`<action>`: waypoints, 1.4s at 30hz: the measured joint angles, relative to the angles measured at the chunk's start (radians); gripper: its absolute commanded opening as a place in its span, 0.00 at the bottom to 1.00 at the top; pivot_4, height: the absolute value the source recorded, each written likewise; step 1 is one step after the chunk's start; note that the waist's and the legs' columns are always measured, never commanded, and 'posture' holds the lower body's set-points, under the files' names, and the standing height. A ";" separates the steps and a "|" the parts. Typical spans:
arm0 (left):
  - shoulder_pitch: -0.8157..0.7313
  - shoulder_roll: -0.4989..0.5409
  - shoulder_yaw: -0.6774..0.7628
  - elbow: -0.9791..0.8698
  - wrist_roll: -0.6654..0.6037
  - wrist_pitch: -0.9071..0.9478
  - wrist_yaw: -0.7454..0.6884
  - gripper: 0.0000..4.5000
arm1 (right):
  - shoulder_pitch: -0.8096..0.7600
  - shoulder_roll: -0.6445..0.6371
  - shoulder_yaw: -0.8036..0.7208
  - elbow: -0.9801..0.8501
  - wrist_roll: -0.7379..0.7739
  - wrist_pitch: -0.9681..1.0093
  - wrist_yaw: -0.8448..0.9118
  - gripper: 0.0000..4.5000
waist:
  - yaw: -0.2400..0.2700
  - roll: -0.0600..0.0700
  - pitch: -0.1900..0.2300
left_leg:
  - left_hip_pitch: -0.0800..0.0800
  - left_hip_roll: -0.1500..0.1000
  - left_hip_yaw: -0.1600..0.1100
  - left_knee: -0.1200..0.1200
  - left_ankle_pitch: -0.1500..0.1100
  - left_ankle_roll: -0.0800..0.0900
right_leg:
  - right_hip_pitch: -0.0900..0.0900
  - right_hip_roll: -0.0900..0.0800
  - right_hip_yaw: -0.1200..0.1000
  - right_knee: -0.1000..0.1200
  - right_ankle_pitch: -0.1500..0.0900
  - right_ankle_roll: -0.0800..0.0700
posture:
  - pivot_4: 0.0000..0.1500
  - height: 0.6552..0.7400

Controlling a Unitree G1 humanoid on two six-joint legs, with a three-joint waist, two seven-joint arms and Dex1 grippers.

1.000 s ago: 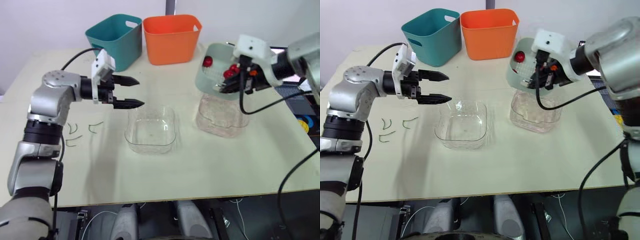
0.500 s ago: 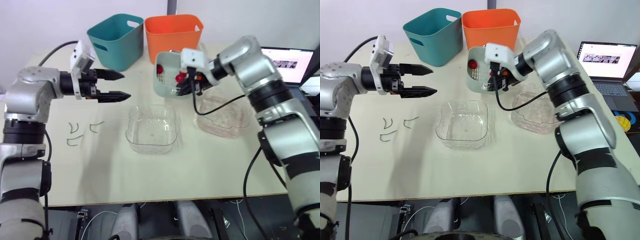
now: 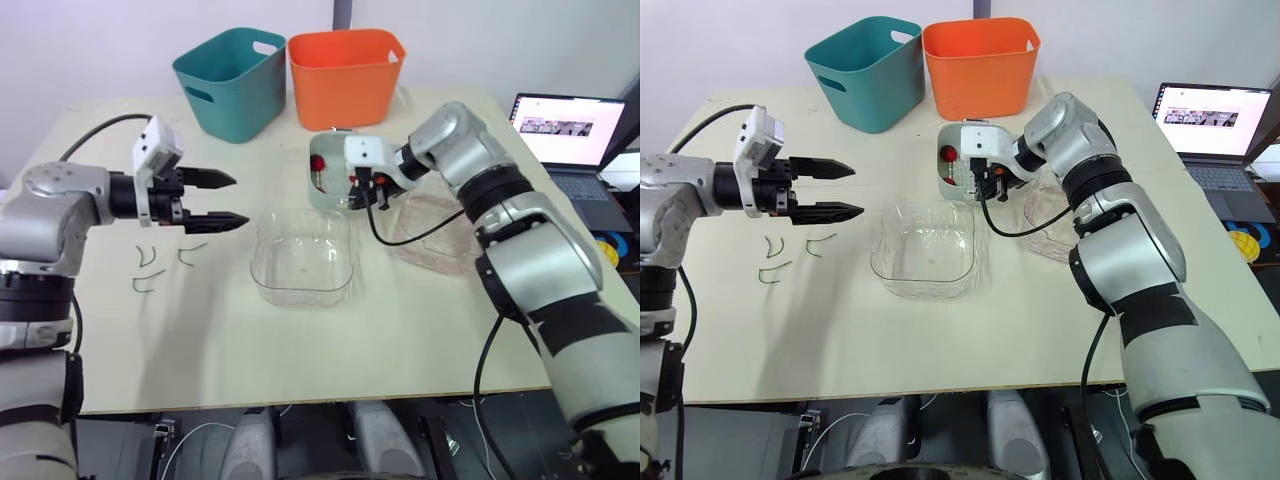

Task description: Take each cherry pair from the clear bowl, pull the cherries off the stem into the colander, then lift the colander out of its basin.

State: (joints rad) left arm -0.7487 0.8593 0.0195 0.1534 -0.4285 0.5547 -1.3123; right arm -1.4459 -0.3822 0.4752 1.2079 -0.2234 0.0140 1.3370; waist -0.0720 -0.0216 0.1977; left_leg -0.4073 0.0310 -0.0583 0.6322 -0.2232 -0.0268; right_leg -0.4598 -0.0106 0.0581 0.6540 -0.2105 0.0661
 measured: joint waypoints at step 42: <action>0.435 0.169 0.276 -0.040 -0.043 0.076 0.105 1.00 | 1.037 -0.659 -0.982 -1.597 0.599 1.265 0.031 0.54 | 0.005 -0.001 -0.001 | 0.009 0.000 0.001 0.000 0.000 0.000 | 0.011 -0.001 0.000 -0.003 -0.005 -0.001 | 1.00 1.00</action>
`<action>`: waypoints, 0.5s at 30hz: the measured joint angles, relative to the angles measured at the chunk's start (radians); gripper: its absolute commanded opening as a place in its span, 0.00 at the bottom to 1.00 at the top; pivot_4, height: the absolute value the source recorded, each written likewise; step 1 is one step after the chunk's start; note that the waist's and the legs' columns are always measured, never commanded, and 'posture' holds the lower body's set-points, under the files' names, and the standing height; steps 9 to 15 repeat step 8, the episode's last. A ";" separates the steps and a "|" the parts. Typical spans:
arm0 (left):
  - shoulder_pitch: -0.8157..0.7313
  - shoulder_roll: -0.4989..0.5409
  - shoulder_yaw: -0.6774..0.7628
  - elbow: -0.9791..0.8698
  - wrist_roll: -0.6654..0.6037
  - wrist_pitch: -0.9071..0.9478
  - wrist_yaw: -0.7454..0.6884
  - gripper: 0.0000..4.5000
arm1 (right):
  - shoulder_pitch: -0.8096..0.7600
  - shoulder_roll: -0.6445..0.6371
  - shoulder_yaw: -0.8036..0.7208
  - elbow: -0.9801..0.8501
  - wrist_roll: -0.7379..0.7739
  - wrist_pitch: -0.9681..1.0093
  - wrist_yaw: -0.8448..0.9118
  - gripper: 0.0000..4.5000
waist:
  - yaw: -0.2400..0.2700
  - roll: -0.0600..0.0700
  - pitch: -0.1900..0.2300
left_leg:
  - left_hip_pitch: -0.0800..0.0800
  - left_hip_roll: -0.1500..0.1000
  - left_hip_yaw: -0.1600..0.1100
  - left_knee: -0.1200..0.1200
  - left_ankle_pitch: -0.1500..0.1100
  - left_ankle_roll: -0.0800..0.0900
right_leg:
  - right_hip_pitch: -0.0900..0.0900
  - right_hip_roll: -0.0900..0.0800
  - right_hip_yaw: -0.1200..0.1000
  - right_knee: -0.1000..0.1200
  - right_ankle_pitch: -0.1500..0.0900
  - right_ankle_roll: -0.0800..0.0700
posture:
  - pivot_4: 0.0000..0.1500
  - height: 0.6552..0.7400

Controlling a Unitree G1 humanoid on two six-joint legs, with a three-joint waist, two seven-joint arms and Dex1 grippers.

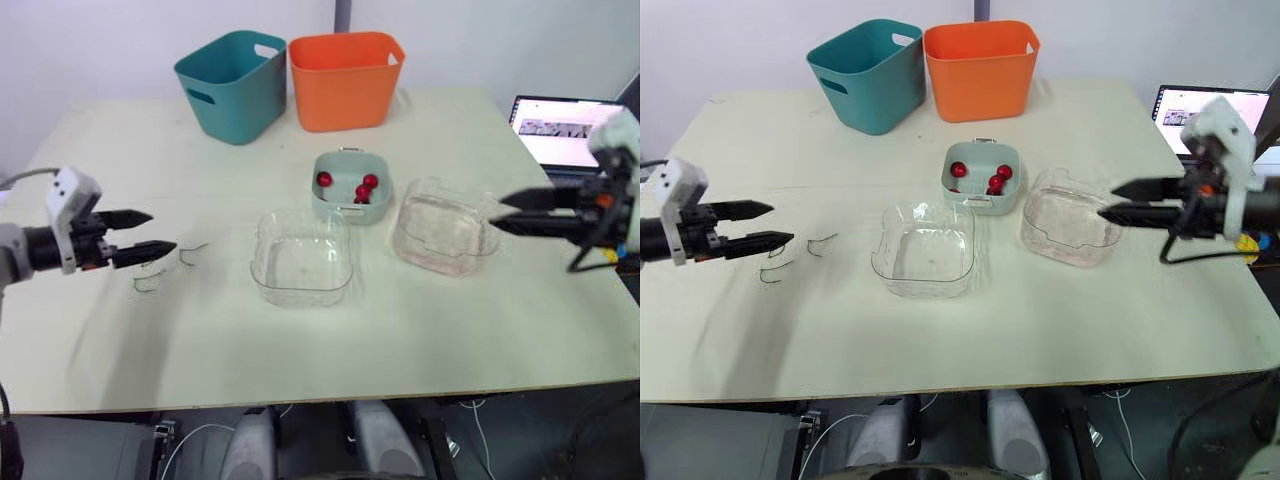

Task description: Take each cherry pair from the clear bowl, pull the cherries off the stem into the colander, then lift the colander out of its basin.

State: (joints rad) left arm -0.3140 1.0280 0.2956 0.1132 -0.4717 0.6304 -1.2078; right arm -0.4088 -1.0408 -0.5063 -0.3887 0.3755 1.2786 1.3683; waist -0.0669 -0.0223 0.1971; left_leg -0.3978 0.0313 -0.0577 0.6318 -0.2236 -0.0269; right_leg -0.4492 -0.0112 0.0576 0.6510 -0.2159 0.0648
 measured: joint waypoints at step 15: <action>0.102 -0.006 0.029 -0.029 -0.041 0.045 0.005 1.00 | 0.329 0.056 -0.151 -0.086 0.067 -0.045 -0.100 0.54 | 0.000 0.000 0.000 | 0.006 0.000 0.001 -0.002 -0.001 0.001 | 0.007 -0.001 0.000 -0.004 -0.002 -0.002 | 1.00 1.00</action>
